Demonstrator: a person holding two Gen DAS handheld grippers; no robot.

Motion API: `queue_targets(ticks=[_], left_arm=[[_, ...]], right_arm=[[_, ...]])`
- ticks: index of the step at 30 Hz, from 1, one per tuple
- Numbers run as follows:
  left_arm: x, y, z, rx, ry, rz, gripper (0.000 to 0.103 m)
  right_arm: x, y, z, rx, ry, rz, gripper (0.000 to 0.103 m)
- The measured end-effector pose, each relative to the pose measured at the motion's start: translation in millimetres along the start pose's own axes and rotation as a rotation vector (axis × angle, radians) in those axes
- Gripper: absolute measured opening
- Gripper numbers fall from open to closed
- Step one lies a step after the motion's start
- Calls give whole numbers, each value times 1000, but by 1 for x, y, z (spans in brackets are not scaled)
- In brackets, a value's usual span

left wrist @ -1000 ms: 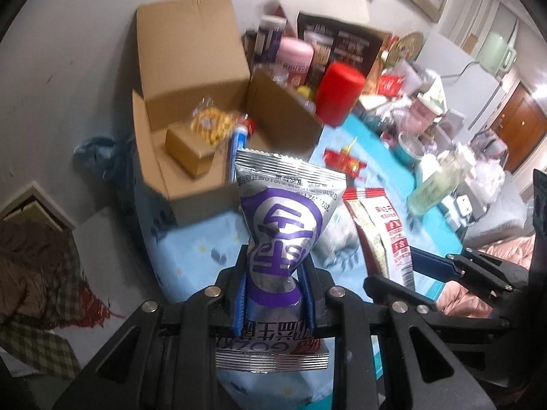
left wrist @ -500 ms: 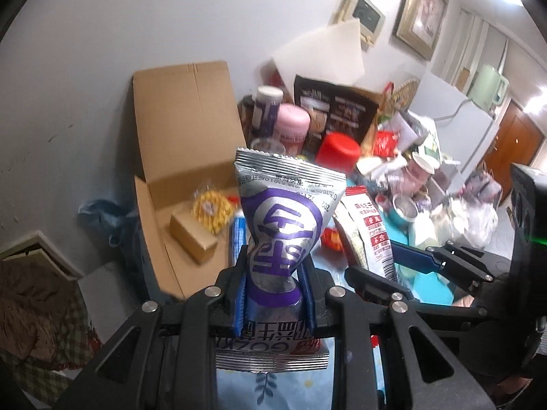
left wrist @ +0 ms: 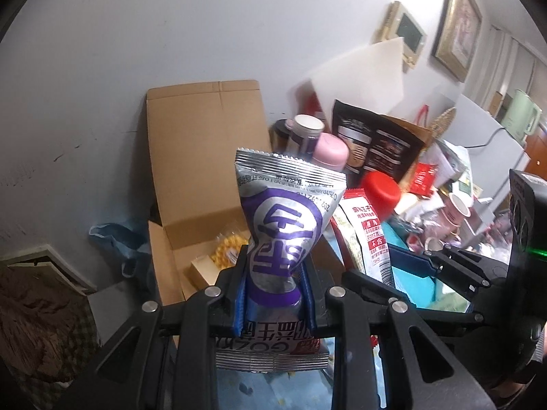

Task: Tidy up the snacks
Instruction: 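Lift the strip pack and candy bag and carry them over the cardboard box, then open the right tool over the box while the left tool releases the candy bag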

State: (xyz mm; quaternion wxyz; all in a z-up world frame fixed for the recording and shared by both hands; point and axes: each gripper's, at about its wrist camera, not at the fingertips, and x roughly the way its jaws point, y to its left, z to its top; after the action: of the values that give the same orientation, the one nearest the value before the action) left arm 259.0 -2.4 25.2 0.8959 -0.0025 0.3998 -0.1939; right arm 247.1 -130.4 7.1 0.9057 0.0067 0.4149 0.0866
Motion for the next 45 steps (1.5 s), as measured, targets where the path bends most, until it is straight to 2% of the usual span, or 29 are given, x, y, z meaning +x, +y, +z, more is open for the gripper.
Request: queue_targets(ticks=[10,25,40,44,45], left_arm=[[66,17,18,6,62,67,26],[167,60,-4,-50,246,132,26],[203,80,-21,-101,351,157,26],[209,80,-23,-105,379,176,28],[209,80,-24,-103,382,183,30]], right_arm=[[64,-20,26,-15,40,12,44],[166,-29,17,-11,163,36,44],[202,-17,-1,-52,247,37,46],[205,-16,-6,-47,276,26,48],[205,-16,-7,-47,281,26,51]])
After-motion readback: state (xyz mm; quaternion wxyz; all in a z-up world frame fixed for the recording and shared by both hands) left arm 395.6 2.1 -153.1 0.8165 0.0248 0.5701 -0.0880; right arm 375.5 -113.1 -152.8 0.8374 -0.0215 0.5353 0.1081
